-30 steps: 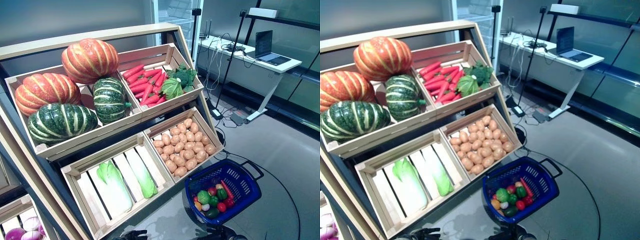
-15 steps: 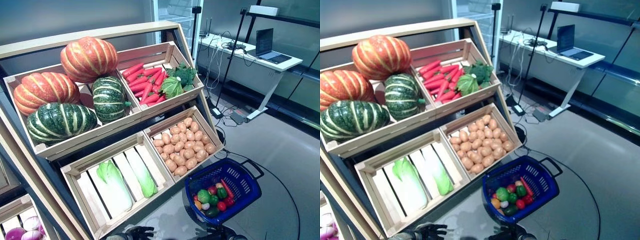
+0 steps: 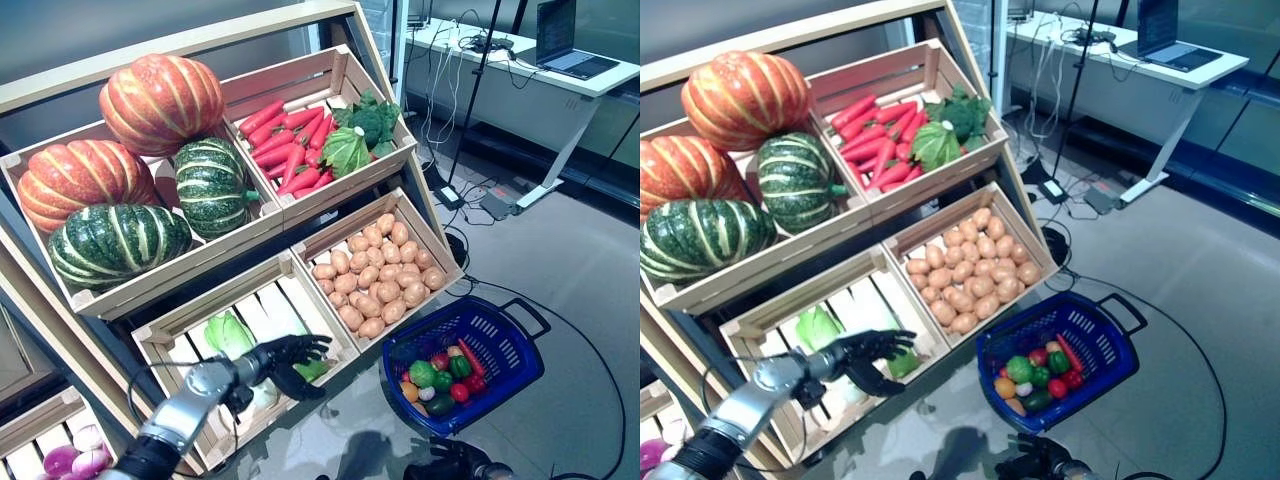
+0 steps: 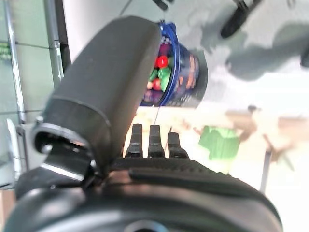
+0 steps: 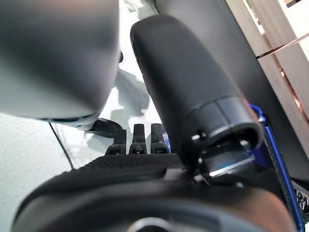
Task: Put vegetables into the basket
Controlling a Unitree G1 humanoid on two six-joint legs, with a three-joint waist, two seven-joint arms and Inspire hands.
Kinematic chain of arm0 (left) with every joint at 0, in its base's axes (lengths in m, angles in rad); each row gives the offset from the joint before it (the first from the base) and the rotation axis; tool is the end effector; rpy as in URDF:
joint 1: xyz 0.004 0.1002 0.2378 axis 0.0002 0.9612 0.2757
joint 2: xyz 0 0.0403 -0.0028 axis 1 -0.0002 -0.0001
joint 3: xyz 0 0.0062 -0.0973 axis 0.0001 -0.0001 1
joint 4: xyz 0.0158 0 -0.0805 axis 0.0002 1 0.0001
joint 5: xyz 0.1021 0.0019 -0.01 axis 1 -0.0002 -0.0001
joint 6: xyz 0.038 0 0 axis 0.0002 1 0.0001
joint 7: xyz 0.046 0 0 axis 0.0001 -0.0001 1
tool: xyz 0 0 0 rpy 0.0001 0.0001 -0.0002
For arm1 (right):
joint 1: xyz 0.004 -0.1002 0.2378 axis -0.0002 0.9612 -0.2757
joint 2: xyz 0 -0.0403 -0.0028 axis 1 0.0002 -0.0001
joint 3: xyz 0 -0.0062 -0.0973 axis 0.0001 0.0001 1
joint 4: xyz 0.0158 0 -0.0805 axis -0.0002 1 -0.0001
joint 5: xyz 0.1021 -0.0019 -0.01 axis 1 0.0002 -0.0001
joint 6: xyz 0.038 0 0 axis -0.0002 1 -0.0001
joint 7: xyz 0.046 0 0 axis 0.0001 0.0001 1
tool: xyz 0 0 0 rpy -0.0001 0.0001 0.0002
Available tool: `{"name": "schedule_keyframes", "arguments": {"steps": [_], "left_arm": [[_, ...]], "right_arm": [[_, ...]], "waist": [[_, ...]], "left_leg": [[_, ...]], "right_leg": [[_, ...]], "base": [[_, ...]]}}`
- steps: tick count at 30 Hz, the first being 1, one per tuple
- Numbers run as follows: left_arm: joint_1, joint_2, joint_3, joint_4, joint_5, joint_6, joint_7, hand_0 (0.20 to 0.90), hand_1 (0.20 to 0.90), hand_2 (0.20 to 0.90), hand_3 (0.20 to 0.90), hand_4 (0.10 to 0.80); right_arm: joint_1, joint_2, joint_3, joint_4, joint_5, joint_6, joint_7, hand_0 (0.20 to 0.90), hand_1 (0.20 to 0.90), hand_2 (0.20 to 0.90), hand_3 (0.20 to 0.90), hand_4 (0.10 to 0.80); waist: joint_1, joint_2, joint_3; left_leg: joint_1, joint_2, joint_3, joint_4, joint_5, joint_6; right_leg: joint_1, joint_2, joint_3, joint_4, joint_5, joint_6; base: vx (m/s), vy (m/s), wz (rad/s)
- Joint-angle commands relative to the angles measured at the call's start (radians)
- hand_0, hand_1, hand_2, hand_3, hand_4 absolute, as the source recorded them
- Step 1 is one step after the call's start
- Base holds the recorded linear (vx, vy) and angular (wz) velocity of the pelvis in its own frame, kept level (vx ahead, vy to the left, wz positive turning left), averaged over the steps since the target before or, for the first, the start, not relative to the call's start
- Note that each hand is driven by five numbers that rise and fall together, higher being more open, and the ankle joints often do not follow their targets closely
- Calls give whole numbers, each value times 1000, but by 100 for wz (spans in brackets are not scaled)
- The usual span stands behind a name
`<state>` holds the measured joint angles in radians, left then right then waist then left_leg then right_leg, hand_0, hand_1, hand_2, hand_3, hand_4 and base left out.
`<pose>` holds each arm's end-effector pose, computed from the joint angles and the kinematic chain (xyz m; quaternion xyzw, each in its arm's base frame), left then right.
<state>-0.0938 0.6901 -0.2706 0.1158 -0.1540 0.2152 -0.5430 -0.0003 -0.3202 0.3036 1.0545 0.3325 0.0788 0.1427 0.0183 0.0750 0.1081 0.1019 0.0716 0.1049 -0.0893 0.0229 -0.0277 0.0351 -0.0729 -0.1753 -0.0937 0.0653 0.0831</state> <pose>0.2152 0.2389 0.0550 0.2301 0.2334 -0.3195 0.8891 0.0959 -0.2288 -0.1004 -0.0304 0.5498 0.0212 0.8345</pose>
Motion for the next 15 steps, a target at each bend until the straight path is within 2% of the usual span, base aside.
{"name": "schedule_keyframes", "arguments": {"steps": [1,6,9,11,15], "left_arm": [[-91,128,102,-83,9,-14,-39,900,900,900,900,800],[-87,216,150,-113,170,-43,-59,900,900,900,900,800],[-99,243,158,-113,159,-37,-61,900,900,900,900,800],[-98,268,162,-112,285,-79,-69,900,900,900,900,800],[-124,334,148,-94,435,-146,-71,900,900,900,900,800]], "right_arm": [[-10,2,-27,6,64,-60,-6,900,900,900,900,800],[10,-1,-31,12,76,-64,-6,900,900,900,900,800],[15,-2,-29,17,85,-77,-5,900,900,900,900,800],[22,-7,-36,9,85,-78,-2,900,900,900,900,800],[31,-12,-29,0,98,-85,-4,900,900,900,900,800]], "waist": [[5,-38,-22],[14,-35,-24],[16,-34,-23],[15,-31,-21],[10,-29,-13]], "left_leg": [[-47,48,-60,2,5,-52],[-55,44,-69,2,9,-54],[-59,41,-71,2,10,-55],[-63,39,-71,2,10,-55],[-73,36,-72,2,12,-56]], "right_leg": [[50,-92,4,6,-23,69],[46,-92,-6,6,-20,68],[43,-91,-10,6,-21,67],[41,-90,-10,6,-21,66],[35,-87,-17,6,-22,65]], "base": [[49,-35,6],[46,-26,8],[32,-20,6],[45,-18,4],[22,-18,6]]}}
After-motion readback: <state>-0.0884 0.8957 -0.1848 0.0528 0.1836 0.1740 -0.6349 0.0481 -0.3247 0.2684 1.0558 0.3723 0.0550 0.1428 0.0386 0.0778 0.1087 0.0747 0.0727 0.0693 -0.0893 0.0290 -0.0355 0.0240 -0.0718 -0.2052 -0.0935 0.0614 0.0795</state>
